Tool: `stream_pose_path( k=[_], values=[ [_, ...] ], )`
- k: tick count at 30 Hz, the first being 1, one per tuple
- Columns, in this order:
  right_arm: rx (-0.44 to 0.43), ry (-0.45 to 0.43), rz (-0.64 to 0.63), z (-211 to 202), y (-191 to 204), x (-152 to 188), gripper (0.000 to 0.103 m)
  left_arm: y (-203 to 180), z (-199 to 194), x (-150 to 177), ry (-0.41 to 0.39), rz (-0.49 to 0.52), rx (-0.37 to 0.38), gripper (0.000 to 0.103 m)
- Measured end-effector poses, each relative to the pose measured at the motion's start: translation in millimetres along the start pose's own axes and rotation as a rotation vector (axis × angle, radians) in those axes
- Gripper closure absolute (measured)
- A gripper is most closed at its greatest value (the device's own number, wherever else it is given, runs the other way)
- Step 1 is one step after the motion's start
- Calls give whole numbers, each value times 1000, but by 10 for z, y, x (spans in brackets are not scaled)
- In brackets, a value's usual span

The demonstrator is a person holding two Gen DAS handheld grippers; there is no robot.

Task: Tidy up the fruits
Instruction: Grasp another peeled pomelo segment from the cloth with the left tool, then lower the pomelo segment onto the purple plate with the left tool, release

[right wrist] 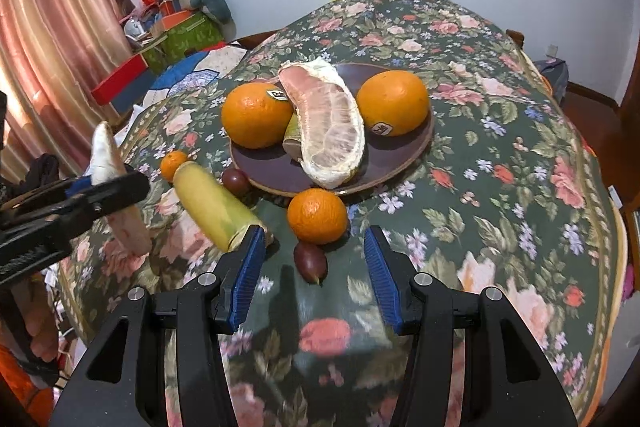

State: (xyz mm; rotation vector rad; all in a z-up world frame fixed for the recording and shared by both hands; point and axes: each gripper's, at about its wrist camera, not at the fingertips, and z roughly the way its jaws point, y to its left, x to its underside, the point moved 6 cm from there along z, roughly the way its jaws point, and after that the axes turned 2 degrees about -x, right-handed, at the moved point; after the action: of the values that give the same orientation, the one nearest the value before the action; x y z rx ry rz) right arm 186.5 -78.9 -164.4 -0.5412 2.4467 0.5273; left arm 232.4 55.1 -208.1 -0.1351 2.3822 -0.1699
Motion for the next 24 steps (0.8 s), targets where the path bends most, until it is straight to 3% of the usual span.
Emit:
stream_pose_path(
  k=[7,10,24],
  values=[
    [-11,26,-2,228,-6,-64,55,84,62,-89,-12,-32,15,65],
    [-18,35,-9,274,-1,-64,64,81,85,-110,-16,-28,15,65],
    [-47,-2,23,104,-120,-110,68,-125,122,-372,-54,-9,46,65]
  ],
)
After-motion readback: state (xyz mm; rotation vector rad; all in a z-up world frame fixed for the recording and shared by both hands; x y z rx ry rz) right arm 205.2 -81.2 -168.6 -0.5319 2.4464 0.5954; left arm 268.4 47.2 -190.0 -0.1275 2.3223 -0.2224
